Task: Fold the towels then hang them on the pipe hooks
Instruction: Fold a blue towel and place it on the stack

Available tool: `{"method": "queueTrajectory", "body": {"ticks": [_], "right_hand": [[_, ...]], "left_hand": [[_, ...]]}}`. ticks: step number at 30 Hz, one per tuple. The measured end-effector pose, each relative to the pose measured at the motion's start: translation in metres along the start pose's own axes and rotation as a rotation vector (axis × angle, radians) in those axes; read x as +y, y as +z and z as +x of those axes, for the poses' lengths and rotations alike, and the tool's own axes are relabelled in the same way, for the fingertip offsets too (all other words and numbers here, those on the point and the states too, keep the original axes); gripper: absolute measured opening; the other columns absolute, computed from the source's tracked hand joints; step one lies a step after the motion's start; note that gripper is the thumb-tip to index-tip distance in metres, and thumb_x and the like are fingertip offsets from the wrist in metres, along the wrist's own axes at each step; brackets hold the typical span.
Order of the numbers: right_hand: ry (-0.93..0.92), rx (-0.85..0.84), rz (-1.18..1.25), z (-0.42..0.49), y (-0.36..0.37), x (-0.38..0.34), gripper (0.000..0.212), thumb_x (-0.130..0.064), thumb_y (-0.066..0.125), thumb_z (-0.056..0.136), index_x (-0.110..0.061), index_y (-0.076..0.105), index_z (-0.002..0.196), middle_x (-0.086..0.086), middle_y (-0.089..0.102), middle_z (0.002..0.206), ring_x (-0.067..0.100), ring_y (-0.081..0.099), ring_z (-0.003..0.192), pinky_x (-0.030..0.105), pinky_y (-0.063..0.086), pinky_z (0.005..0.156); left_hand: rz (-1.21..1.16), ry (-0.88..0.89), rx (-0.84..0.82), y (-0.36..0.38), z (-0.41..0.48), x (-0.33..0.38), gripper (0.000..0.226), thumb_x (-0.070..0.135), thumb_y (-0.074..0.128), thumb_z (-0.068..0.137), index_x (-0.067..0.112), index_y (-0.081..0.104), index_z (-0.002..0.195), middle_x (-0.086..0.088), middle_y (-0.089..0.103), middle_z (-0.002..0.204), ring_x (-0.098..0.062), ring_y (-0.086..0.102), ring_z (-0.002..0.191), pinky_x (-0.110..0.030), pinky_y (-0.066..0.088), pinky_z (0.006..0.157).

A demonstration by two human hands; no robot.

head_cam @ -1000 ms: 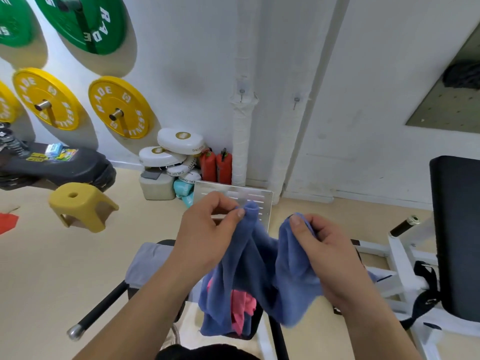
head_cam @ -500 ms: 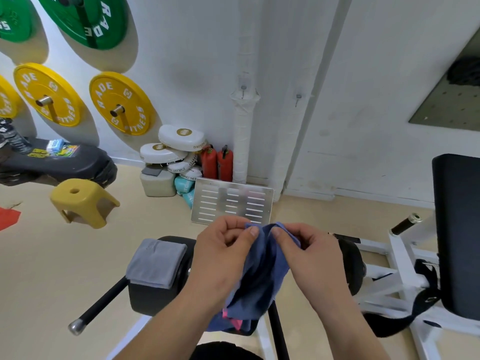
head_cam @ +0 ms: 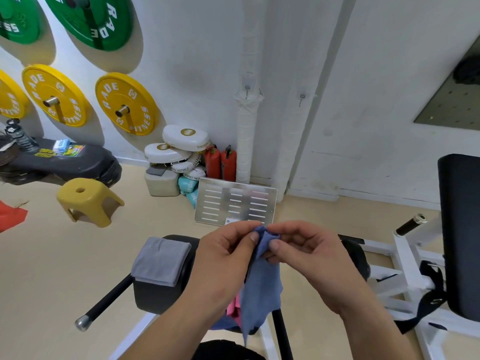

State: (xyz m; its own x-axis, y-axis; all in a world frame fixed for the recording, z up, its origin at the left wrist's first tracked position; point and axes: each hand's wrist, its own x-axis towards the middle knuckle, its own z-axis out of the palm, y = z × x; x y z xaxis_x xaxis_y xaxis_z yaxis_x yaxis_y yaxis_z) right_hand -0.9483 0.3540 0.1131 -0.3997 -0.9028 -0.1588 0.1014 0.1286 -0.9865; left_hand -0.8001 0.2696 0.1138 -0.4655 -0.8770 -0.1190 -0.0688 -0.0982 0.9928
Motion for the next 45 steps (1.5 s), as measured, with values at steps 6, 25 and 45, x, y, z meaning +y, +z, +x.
{"method": "queueTrajectory", "body": {"ticks": [6,25,45], "right_hand": [[-0.192,0.141,-0.315,0.001,0.018,-0.005,0.013,-0.012,0.079,0.086,-0.023,0.076,0.080,-0.001,0.073,0.083,0.010,0.067,0.074,0.020,0.053,0.066],[-0.339,0.044,-0.386,-0.020,0.134,-0.026,0.022,-0.013,0.074,0.091,-0.035,0.074,0.089,-0.014,0.075,0.087,0.007,0.071,0.089,0.013,0.053,0.077],[-0.188,0.239,-0.347,-0.087,0.248,-0.020,0.013,-0.027,0.066,0.097,-0.029,0.071,0.086,-0.007,0.073,0.081,0.007,0.067,0.078,0.027,0.053,0.073]], "left_hand": [[0.120,0.071,-0.046,-0.008,-0.012,0.011,0.032,0.014,0.062,0.100,0.041,0.077,0.094,0.017,0.079,0.093,0.002,0.072,0.093,-0.008,0.053,0.078],[0.153,0.192,0.004,-0.120,-0.053,0.034,0.034,0.005,0.058,0.100,0.035,0.069,0.111,0.013,0.078,0.088,0.002,0.072,0.088,-0.007,0.052,0.077],[0.355,0.094,-0.011,-0.286,-0.119,-0.021,0.014,0.018,0.070,0.091,0.031,0.075,0.087,0.015,0.074,0.085,-0.002,0.067,0.081,-0.016,0.054,0.069]]}}
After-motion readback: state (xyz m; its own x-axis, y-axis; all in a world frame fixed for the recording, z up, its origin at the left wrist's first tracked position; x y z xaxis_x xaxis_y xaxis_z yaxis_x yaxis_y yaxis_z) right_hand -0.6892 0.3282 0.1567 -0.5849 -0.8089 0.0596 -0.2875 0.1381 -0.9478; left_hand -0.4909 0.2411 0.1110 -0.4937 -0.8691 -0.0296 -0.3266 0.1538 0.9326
